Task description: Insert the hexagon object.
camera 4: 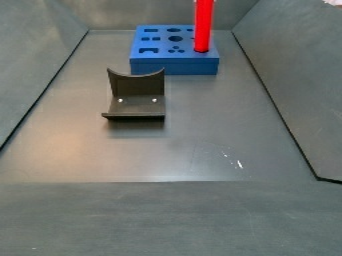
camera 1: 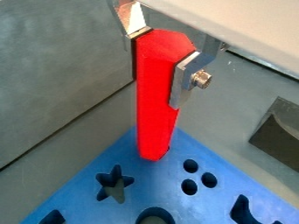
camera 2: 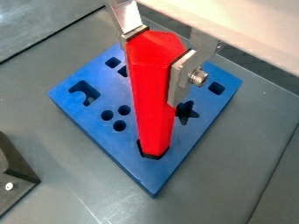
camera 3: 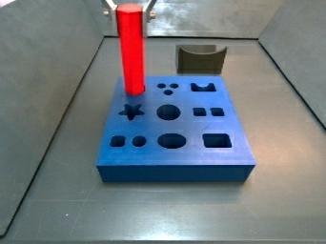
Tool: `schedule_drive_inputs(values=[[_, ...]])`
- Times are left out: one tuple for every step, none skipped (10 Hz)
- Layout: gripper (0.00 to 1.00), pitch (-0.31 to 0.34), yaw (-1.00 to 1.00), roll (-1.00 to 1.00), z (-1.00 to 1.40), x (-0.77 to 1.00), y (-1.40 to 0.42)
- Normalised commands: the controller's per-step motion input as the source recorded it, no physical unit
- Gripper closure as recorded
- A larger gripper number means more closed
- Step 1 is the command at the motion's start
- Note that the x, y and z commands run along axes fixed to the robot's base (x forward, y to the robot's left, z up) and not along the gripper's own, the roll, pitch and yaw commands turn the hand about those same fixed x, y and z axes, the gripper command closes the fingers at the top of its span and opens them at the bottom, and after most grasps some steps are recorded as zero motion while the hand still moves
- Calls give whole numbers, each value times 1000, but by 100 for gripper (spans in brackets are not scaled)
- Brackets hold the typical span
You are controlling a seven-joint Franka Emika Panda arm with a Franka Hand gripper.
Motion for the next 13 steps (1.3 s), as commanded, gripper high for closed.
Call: schedule_drive_inputs(values=[[100,-149,151,-69,-126,-286,0],[100,-144,126,-66,-89,-306,0],[100,-170,160,-54,-94,-369,0],[100,-184,94,-43,-329,-289,0],[100,-166,26,-23,-509,-143,0],[100,-210,29,0,-720,-71,0],[100,-201,29,0,-860,-17,0],[100,-187,34,0,-894,-14,0],[100,-190,29,-3,-880,0,0],[100,-64,0,-86,-483,0,9],[100,0,0,0,-31,9,0],[100,3,26,6,-346,277,157],[100,24,0,66,-489,483,134]])
